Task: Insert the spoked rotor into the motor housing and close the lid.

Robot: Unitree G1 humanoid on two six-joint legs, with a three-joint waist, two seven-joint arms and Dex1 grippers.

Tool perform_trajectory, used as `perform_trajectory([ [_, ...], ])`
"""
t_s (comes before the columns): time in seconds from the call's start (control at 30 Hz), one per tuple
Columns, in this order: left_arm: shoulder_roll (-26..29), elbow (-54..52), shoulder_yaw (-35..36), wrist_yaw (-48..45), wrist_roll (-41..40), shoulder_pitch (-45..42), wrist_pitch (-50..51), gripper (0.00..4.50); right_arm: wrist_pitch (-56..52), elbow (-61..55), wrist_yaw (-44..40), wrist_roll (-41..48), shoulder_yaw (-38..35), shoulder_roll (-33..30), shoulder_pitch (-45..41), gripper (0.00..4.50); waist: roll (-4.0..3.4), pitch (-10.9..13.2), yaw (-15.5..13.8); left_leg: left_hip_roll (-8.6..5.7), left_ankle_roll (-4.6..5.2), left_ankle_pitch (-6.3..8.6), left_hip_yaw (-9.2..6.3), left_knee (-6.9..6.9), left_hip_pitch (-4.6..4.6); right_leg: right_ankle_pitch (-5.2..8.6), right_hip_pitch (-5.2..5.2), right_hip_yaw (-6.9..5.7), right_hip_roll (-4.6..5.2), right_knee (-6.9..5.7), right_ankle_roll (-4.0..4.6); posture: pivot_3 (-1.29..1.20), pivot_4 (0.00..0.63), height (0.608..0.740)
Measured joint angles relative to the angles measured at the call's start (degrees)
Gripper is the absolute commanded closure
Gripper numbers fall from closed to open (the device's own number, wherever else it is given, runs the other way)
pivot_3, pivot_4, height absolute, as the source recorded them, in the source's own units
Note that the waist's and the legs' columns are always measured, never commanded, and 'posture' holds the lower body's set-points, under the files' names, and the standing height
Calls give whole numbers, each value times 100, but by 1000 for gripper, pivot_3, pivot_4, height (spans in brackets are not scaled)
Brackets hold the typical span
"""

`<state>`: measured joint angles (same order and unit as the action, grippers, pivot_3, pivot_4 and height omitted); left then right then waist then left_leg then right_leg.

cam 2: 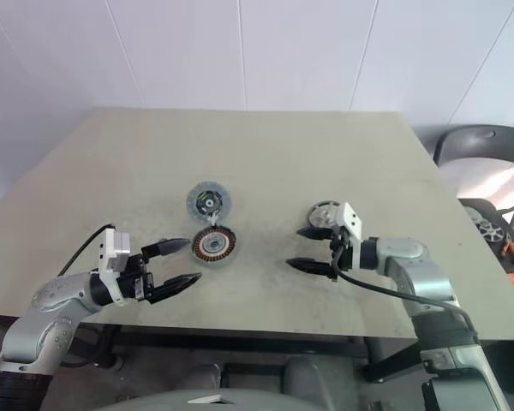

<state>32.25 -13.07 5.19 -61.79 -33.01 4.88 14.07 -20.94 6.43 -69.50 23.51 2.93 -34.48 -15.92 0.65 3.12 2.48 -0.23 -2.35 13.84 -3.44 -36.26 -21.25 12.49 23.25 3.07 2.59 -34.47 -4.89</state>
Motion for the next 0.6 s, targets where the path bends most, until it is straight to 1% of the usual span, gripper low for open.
perform_trajectory([
  [0.6,-2,0,0,2,0,1,0,0,-1,38,33,-22,29,85,-32,15,0,0,1,0,0,0,0,0,0,0,0,0,0,0,0,0,0,740],
])
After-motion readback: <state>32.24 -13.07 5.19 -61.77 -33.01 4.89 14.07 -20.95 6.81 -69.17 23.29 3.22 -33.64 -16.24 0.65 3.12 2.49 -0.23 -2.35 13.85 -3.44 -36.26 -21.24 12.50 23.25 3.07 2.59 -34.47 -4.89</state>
